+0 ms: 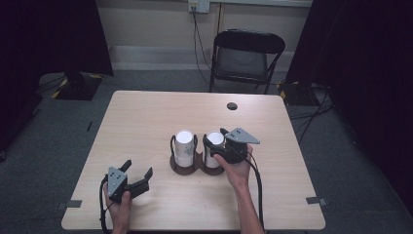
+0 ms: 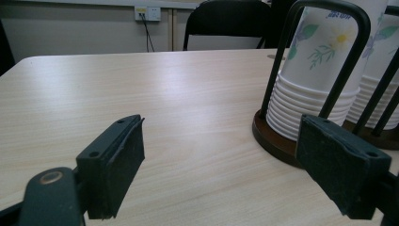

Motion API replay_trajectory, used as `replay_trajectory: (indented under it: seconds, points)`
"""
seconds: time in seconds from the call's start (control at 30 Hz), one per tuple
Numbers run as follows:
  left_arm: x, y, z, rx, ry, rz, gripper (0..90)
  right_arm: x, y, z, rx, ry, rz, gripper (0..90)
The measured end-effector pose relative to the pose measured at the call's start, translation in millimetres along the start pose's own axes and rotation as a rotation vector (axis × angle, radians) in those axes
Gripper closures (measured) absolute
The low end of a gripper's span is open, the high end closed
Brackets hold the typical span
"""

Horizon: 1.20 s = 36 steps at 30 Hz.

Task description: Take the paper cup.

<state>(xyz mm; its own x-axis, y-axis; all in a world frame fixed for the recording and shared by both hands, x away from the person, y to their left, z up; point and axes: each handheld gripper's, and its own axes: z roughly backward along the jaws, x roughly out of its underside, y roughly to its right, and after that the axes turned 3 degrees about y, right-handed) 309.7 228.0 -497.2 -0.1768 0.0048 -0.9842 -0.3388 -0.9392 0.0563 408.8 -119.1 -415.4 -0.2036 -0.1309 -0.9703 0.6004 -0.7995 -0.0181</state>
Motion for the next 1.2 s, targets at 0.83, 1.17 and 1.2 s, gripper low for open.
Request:
replay_trajectory:
  seconds: [0.83, 1.17, 1.2]
  points:
    - [-0.7, 2.7, -2.2, -0.022, -0.020, -0.019, 15.9, -0.7, -2.1, -1.7, 0.007, -0.024, 0.024, 36.7]
    - [-0.5, 4.7, -2.3, -0.026, -0.016, -0.031, 15.4, -7.2, -0.2, 2.9, 0.004, 0.013, 0.007, 37.0]
    - [-0.5, 4.8, -2.2, -0.025, -0.015, -0.032, 15.4, -8.0, -0.1, 3.4, 0.003, 0.015, 0.006, 37.0]
